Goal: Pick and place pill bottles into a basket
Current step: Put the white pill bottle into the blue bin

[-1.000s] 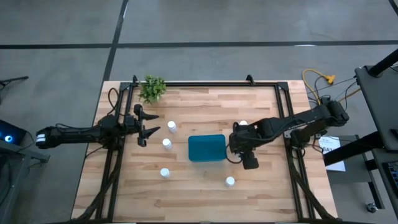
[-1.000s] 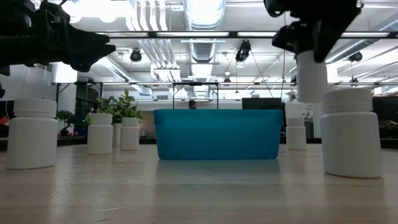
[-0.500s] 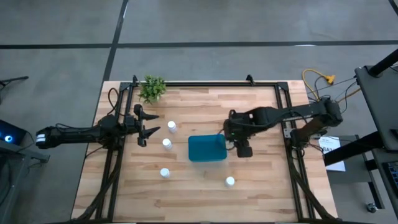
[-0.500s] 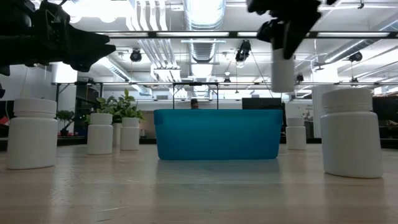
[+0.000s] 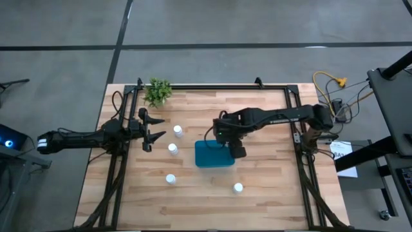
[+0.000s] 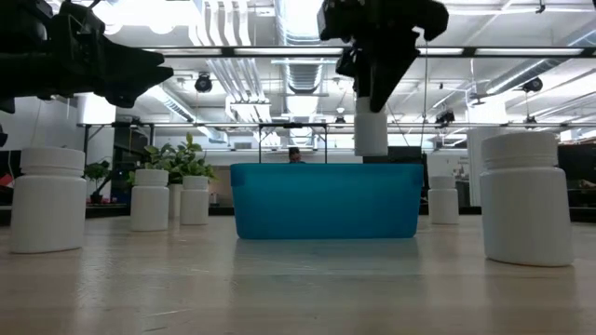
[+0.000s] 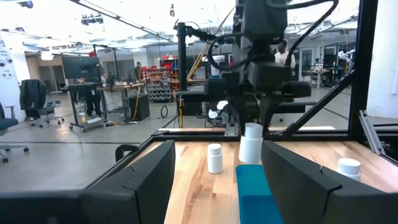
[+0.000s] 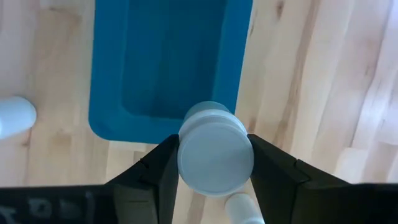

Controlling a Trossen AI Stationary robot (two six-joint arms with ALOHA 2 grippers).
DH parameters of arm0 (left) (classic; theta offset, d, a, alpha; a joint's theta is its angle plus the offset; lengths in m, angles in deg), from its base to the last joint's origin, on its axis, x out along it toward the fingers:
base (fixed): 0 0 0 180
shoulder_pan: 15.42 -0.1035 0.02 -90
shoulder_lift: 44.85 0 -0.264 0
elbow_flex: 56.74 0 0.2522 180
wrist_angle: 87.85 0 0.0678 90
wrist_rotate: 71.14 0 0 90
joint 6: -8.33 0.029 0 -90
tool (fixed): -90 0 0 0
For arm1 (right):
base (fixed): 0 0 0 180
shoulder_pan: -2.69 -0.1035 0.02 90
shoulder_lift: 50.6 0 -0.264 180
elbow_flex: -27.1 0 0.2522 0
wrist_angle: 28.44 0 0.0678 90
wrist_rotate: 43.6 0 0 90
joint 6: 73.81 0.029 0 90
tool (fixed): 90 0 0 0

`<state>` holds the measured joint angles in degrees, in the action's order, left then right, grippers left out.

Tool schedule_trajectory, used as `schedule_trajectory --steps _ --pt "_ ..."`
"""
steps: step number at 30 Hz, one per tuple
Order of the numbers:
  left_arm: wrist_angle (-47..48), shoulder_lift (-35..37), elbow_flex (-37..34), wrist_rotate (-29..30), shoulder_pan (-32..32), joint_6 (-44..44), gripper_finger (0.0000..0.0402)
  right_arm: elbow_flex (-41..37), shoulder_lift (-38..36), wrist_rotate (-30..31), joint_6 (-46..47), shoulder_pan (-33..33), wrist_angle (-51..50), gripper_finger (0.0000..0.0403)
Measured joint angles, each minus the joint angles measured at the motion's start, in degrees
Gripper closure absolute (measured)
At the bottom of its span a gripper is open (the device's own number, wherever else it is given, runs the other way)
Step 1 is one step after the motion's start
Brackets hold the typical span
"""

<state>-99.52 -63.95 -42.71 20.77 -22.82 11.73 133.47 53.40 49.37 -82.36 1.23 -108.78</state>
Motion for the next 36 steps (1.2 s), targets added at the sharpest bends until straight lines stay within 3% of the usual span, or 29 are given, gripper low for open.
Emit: schedule_trajectory --steps 36 --pt "0.0 -0.4 0.0 0.0 0.0 0.0 0.018 -14.9 1.0 -1.6 0.5 0.4 17.4 0.0252"
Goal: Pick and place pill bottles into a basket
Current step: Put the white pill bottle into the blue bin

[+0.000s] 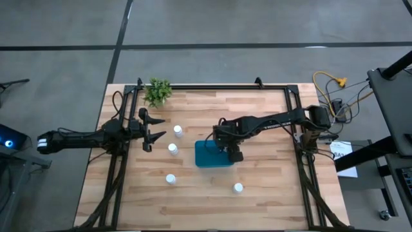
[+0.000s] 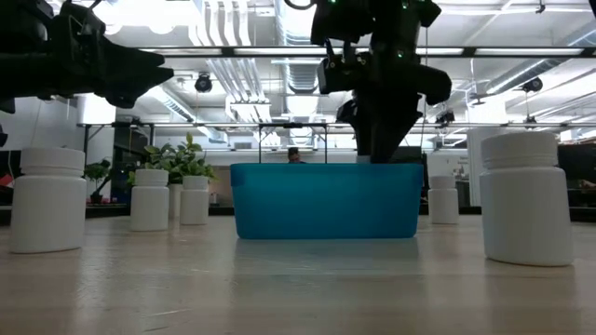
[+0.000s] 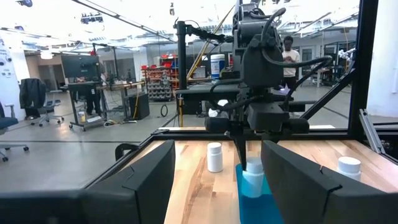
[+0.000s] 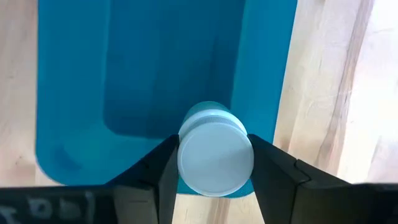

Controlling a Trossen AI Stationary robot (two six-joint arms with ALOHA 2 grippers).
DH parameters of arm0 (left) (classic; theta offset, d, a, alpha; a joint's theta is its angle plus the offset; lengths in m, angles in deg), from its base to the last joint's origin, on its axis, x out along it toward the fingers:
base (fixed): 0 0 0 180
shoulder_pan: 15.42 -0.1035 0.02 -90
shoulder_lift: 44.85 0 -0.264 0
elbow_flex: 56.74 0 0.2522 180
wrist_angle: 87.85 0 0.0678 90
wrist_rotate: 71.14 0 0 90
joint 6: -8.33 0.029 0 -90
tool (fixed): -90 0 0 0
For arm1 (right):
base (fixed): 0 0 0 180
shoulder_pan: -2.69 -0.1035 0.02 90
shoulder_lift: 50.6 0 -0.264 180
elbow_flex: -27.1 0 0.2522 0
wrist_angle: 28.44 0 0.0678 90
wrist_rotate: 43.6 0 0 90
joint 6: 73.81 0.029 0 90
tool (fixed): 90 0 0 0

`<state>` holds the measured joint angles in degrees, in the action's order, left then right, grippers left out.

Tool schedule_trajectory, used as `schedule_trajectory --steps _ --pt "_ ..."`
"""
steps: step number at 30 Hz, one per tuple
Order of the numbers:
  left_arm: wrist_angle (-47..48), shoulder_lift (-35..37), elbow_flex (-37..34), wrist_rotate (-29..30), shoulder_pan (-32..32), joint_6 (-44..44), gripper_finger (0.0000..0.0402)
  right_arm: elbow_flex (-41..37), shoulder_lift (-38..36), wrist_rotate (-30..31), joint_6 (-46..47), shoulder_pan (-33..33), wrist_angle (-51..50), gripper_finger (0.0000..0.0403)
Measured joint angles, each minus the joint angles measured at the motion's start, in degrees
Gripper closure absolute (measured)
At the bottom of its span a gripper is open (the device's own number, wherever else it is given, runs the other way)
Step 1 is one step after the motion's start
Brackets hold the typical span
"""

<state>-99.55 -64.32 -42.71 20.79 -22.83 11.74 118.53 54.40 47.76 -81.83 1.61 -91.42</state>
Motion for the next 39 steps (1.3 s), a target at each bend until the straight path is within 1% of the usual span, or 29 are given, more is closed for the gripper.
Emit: schedule_trajectory --steps 8,14,16,25,39 --pt "0.0 0.0 0.0 0.0 0.0 0.0 0.018 -2.9 0.0 0.1 -0.1 0.0 1.8 0.025" --pt "0.0 0.0 0.0 0.0 0.0 0.0 0.018 -3.2 0.0 0.3 -0.4 0.0 2.2 0.0222" --pt "0.0 0.0 0.0 0.0 0.0 0.0 0.018 -3.2 0.0 0.3 -0.9 0.0 2.2 0.0218" --pt "0.0 0.0 0.0 0.0 0.0 0.0 0.018 -3.0 -0.1 0.3 -1.5 0.0 2.1 0.0222" --pt "0.0 0.0 0.0 0.0 0.0 0.0 0.018 -0.4 -0.6 0.3 -0.7 0.0 0.2 0.0219"
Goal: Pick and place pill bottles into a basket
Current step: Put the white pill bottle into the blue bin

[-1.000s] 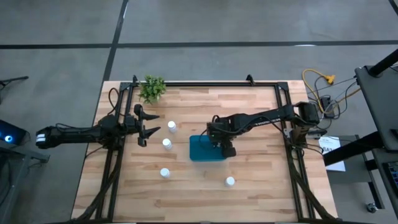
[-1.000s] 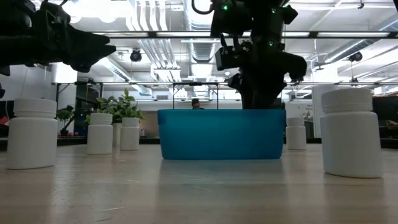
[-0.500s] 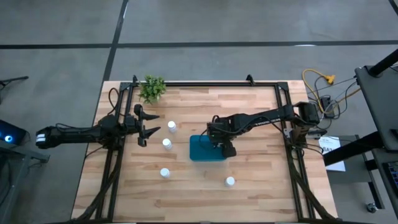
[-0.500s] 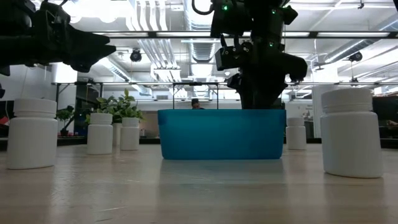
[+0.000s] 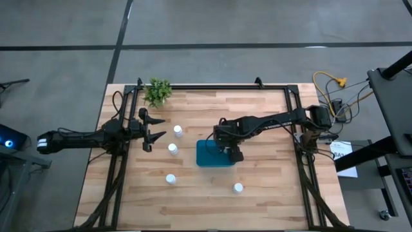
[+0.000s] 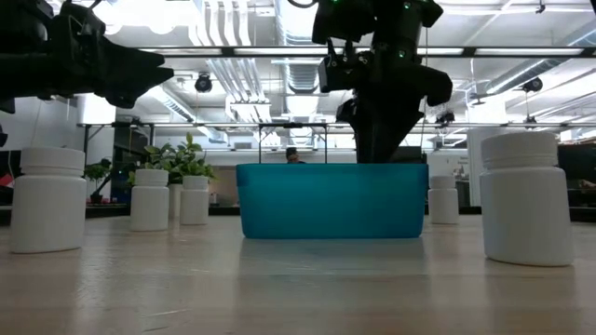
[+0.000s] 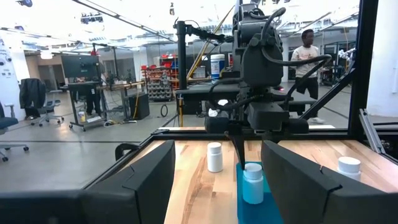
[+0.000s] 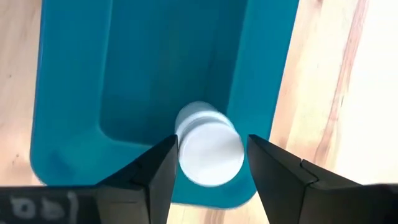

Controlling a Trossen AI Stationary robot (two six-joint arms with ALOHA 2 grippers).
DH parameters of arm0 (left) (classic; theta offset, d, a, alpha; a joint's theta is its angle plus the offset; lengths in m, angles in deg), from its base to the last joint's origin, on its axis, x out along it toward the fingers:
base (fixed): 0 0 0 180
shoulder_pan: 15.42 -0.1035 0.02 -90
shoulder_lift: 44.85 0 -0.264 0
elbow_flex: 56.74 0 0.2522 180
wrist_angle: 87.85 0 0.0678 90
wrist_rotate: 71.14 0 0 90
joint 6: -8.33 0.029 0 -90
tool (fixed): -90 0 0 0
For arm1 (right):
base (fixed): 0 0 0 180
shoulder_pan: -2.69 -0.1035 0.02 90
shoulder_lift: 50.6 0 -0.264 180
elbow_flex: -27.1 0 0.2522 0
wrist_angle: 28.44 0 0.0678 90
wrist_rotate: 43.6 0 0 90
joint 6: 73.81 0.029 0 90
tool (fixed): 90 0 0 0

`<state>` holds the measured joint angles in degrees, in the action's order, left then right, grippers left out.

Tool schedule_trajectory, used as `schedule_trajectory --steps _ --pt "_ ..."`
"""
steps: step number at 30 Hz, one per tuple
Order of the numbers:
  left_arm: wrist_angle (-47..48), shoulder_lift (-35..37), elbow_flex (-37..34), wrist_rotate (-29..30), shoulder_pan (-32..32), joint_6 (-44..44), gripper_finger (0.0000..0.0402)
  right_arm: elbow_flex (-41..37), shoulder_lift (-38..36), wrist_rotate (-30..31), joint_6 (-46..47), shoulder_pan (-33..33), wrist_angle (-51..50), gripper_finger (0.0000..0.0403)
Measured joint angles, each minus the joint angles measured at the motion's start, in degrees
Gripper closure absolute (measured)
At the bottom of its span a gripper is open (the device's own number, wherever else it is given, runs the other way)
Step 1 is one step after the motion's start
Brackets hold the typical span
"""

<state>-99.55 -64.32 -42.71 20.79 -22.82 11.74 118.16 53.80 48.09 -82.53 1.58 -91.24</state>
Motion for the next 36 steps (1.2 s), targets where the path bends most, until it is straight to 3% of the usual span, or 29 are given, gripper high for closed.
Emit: schedule_trajectory --steps 20,36 --pt "0.0 0.0 0.0 0.0 0.0 0.0 0.018 10.3 -0.5 0.0 8.2 0.0 -9.0 0.0213" --pt "0.0 -0.1 0.0 0.0 0.0 0.0 0.018 10.0 -9.1 4.8 17.7 2.2 -15.2 0.0213"
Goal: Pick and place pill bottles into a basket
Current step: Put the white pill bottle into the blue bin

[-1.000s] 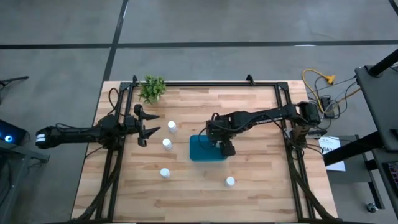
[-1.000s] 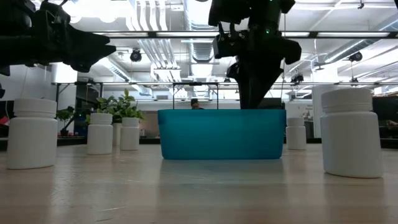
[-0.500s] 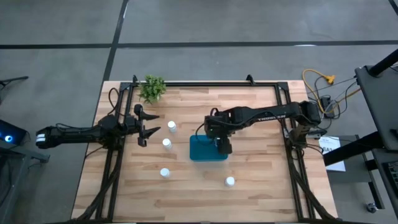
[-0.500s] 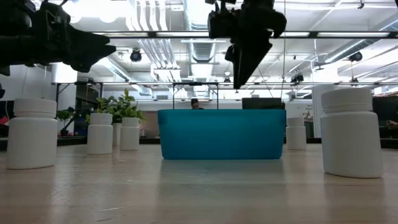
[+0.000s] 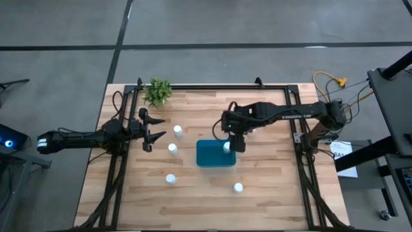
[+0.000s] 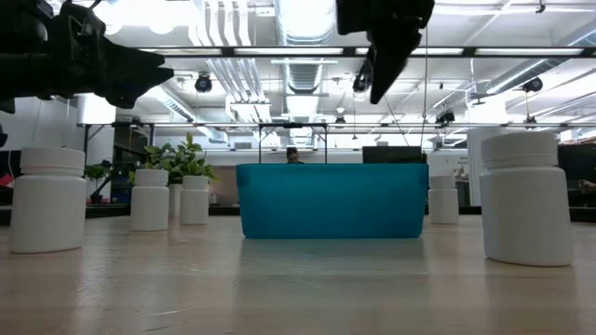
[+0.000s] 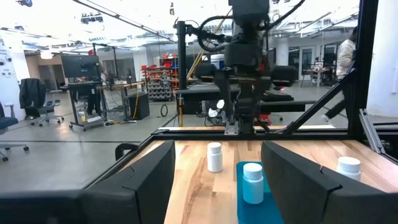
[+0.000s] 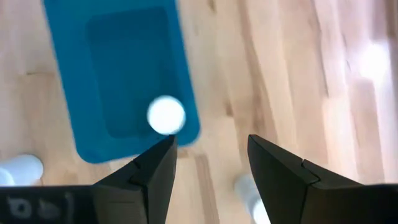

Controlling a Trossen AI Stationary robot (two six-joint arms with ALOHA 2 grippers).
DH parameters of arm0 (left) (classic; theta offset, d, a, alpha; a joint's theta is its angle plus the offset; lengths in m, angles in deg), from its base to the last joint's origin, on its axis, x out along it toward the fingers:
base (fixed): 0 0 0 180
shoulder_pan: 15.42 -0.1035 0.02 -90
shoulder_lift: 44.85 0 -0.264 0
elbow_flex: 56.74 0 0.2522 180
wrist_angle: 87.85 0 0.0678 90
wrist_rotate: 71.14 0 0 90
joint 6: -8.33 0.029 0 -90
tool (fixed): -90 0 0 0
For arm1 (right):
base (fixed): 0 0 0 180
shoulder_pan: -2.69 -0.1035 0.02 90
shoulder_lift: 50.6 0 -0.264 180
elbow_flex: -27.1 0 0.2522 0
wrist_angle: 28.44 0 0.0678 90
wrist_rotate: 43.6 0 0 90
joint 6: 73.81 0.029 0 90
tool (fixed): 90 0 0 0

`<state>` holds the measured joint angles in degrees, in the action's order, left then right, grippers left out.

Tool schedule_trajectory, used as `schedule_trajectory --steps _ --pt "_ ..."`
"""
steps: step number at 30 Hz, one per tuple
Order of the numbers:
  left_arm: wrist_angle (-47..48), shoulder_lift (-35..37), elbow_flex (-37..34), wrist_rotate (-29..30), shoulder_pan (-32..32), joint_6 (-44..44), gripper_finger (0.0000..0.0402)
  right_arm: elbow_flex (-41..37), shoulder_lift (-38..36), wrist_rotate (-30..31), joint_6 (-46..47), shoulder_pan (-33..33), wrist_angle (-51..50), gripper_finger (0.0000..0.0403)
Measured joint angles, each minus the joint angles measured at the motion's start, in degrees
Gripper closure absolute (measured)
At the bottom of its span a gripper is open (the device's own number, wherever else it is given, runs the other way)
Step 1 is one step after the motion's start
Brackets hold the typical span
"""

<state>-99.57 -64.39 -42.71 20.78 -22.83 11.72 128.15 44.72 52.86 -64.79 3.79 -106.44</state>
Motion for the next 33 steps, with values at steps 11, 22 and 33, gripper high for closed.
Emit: schedule_trajectory --steps 11,22,33 --pt "0.0 -0.3 0.0 0.0 0.0 0.0 0.018 -3.5 -4.6 -0.1 4.9 5.5 -3.5 0.0213" --pt "0.0 -0.3 0.0 0.0 0.0 0.0 0.018 -6.3 -4.9 -2.3 3.1 9.1 -2.5 0.0213" --pt "0.0 -0.3 0.0 0.0 0.0 0.0 0.018 -15.3 -11.6 -7.8 -0.4 9.1 5.2 0.0144"
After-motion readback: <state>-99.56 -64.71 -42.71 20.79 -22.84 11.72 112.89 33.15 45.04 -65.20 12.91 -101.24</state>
